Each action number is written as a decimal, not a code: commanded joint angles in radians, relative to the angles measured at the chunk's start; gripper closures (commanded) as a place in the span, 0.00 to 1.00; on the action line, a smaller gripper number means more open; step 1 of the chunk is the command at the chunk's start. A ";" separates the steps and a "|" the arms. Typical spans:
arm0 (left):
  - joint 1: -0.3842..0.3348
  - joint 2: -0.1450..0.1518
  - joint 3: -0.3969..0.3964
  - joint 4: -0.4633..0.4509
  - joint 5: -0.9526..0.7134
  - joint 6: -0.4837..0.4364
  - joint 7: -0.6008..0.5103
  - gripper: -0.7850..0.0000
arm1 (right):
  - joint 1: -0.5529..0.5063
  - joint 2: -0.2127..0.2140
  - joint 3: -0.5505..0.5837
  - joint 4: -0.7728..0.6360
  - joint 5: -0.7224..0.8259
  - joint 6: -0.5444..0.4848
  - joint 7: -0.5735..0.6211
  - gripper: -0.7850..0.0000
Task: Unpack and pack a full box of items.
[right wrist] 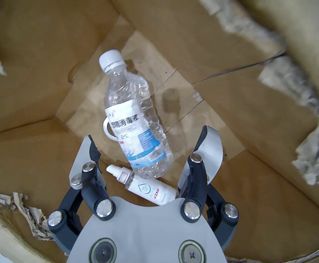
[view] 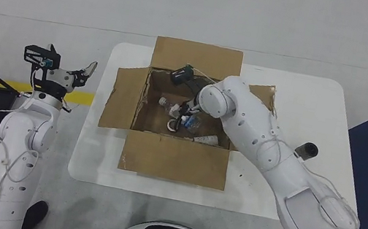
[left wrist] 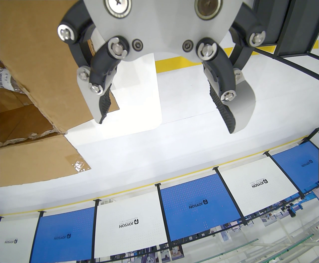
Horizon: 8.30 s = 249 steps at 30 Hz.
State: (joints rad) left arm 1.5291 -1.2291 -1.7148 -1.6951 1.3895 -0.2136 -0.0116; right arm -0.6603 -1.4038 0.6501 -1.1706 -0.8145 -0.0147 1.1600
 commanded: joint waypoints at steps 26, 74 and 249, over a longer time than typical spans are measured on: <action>0.000 0.000 0.000 0.000 0.000 0.000 0.000 0.00 | 0.094 -0.136 -0.147 0.317 -0.040 -0.037 -0.093 0.83; 0.000 0.000 0.000 0.000 0.000 0.000 0.000 0.00 | -1.113 0.180 1.038 -1.054 0.201 -0.439 -0.619 1.00; 0.000 0.000 0.000 0.000 0.000 0.000 0.000 0.00 | -0.255 -0.019 0.096 -0.444 -0.457 0.392 0.023 1.00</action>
State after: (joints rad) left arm 1.5291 -1.2291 -1.7148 -1.6951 1.3895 -0.2136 -0.0116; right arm -0.8133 -1.4594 0.6721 -1.4487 -1.1982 0.3769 1.1739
